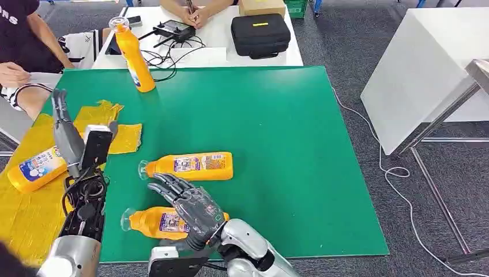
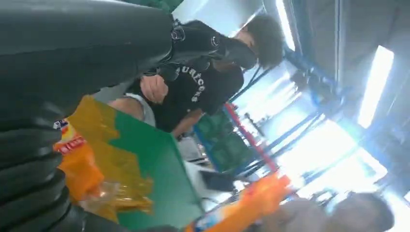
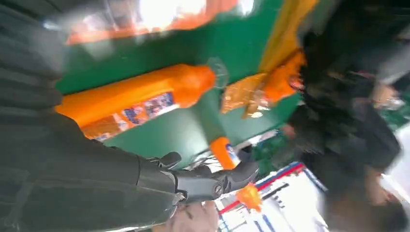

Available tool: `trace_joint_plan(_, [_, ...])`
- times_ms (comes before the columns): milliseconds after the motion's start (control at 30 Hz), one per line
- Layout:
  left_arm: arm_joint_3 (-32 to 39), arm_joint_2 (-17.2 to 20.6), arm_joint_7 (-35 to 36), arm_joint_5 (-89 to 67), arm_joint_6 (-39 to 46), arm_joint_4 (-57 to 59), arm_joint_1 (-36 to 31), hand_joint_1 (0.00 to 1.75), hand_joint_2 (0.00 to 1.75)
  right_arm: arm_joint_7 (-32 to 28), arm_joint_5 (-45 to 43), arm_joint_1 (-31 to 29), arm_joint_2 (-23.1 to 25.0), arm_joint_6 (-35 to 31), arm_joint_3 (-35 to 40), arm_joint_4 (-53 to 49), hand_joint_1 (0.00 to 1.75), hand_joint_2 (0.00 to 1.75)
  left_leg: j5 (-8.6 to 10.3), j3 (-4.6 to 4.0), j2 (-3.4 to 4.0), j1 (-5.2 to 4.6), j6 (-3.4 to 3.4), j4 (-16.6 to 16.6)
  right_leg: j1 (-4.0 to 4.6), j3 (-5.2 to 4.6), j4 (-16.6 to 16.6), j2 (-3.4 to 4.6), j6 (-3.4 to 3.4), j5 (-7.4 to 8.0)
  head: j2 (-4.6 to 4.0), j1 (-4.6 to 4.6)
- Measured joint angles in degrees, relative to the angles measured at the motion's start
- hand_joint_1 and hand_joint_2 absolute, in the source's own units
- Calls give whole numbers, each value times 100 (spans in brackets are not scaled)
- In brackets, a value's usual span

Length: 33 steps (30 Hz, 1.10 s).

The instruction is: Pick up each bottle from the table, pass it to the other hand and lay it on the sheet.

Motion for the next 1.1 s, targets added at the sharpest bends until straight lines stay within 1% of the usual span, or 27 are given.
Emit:
trace_joint_plan(100, [-185,-106,66,154,-9,-637,241,0,175,93,187,-41,59,-134,4,250,0,175,0,-1,-4,1,0,0,1,1,0,-4,0,0,2,0])
trace_joint_plan(200, [-280,-154,74,191,-9,-987,355,0,175,144,278,-60,100,-158,6,383,0,175,0,-1,-2,1,0,0,0,0,0,-3,0,0,2,0])
trace_joint_plan(333, [-493,-202,96,285,-48,-1411,507,0,175,552,782,-112,173,-237,37,633,0,175,0,-1,-1,1,0,0,0,1,0,-4,0,0,2,0])
trace_joint_plan(467, [-726,-250,278,342,-70,-1830,654,0,175,906,1243,-204,291,-241,41,1033,0,175,0,-2,-2,1,0,0,0,1,0,-4,0,0,2,0])
trace_joint_plan(567, [-829,-274,321,357,-72,-2007,707,0,175,1082,1463,-253,356,-230,41,1279,0,175,0,-2,-2,1,0,0,0,1,0,-4,0,0,2,-2])
trace_joint_plan(733, [-930,-309,334,408,-75,-2164,776,0,175,1277,1697,-296,439,-1,41,1642,0,175,0,-2,-2,1,0,0,0,1,0,-4,0,0,2,0])
trace_joint_plan(933, [-971,-355,324,462,-68,-2243,797,0,175,1343,1817,-341,474,139,44,1889,0,175,0,-2,-1,1,0,0,0,1,0,-4,0,0,2,0])
trace_joint_plan(1100, [-995,-401,304,565,-55,-2300,802,0,175,1415,1944,-365,503,382,48,2069,0,175,0,-2,-2,1,0,0,0,1,0,-4,0,0,2,0])
